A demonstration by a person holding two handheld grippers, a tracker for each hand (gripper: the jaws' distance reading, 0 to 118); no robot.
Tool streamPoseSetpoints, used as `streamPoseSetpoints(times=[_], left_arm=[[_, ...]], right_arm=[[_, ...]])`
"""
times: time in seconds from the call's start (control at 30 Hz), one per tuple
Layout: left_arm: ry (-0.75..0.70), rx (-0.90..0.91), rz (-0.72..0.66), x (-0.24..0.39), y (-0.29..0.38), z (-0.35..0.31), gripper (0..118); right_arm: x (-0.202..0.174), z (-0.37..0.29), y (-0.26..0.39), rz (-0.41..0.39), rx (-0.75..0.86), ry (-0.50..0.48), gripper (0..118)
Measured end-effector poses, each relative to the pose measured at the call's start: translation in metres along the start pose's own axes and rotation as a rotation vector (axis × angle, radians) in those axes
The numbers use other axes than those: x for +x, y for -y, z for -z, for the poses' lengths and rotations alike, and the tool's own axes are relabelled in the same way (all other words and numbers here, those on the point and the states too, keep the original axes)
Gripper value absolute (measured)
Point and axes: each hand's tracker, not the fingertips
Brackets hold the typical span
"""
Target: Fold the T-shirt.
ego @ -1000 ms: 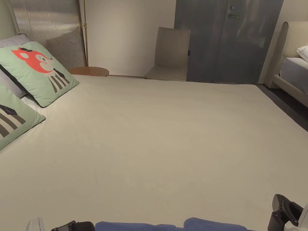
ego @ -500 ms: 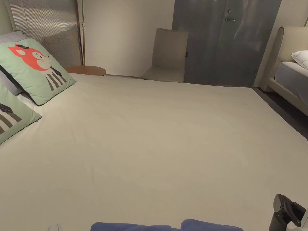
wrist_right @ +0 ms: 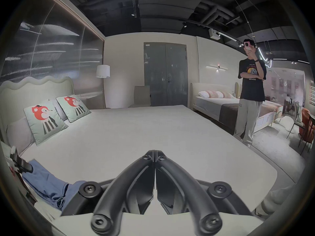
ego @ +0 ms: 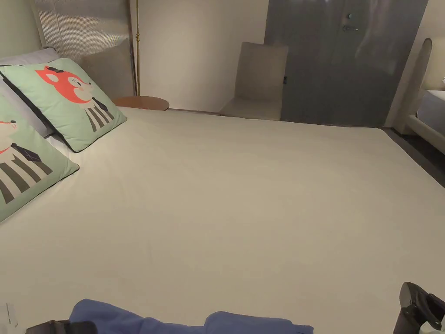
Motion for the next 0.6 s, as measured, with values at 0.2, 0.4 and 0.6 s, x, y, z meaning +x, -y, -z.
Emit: streamPoseSetpoints(times=[0.2, 0.4, 0.6], left_arm=[[0.144, -0.136, 0.169, 0.086, 0.026, 0.078, 6], [0.105, -0.29, 0.268, 0.129, 0.085, 0.193, 6], [-0.172, -0.313, 0.434, 0.129, 0.14, 0.274, 7]], right_arm=[[0.008, -0.005, 0.0, 0.014, 0.009, -0.003, 0], [0.028, -0.011, 0.007, 0.029, 0.001, 0.019, 0], [0.045, -0.02, 0.008, 0.046, 0.008, 0.049, 0]])
